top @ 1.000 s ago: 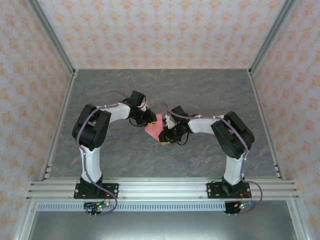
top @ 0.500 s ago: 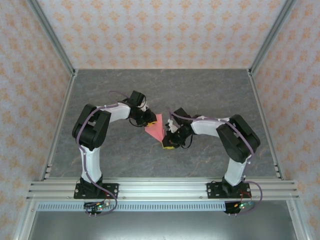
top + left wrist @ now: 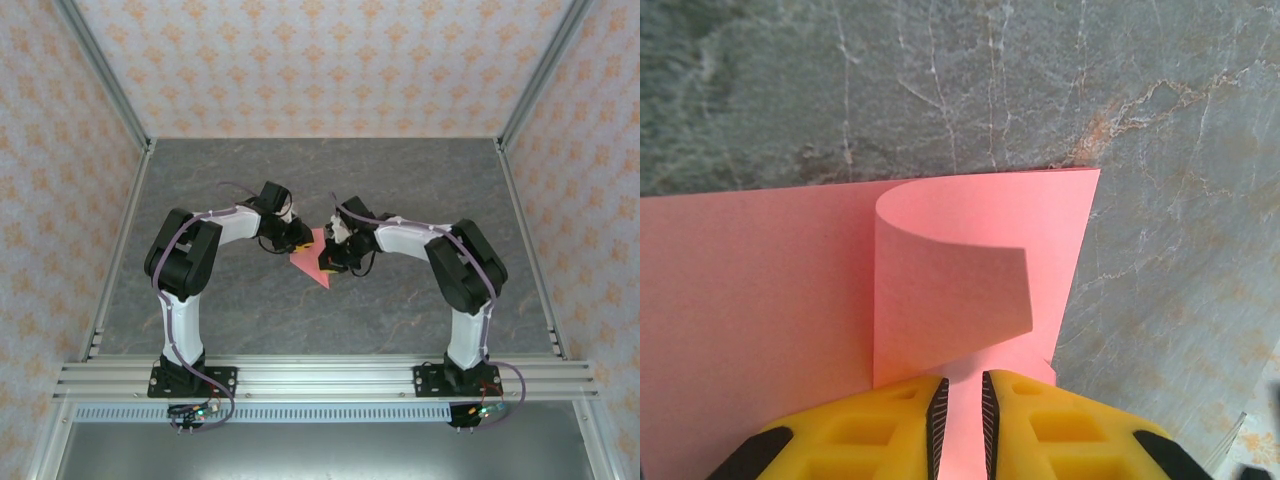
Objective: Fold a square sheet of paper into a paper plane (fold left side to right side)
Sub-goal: Fourth fold the wing at the center of the table.
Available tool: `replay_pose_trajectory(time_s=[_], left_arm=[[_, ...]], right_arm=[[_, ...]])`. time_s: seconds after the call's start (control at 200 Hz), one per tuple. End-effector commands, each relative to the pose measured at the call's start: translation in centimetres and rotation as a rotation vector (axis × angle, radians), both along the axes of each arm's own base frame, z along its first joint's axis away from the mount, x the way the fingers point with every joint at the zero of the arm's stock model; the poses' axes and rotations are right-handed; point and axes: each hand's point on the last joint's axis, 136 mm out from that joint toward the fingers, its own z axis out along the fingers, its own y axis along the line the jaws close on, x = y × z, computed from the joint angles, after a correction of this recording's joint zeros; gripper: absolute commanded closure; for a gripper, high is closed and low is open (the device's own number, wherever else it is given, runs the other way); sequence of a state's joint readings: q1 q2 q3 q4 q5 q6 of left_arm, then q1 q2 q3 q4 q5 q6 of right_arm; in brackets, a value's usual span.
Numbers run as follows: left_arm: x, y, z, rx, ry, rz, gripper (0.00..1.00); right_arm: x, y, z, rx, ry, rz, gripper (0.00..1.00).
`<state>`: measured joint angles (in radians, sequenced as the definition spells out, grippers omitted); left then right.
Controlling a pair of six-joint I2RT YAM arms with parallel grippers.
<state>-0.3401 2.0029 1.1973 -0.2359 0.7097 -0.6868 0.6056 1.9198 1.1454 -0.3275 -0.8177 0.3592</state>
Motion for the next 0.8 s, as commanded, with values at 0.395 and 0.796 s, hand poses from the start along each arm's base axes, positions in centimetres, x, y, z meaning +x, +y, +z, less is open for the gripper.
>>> replay_pose_trajectory(time_s=[0.395, 0.796], left_arm=[[-0.4, 0.8, 1.9, 0.025, -0.051, 0.007, 0.74], [-3.9, -1.8, 4.0, -0.063, -0.070, -0.103, 0.87]], right_arm=[[-3.3, -4.8, -5.8, -0.276, 0.119, -0.022, 0.96], [-3.1, -5.3, -6.7, -0.316, 0.122, -0.028, 0.99]])
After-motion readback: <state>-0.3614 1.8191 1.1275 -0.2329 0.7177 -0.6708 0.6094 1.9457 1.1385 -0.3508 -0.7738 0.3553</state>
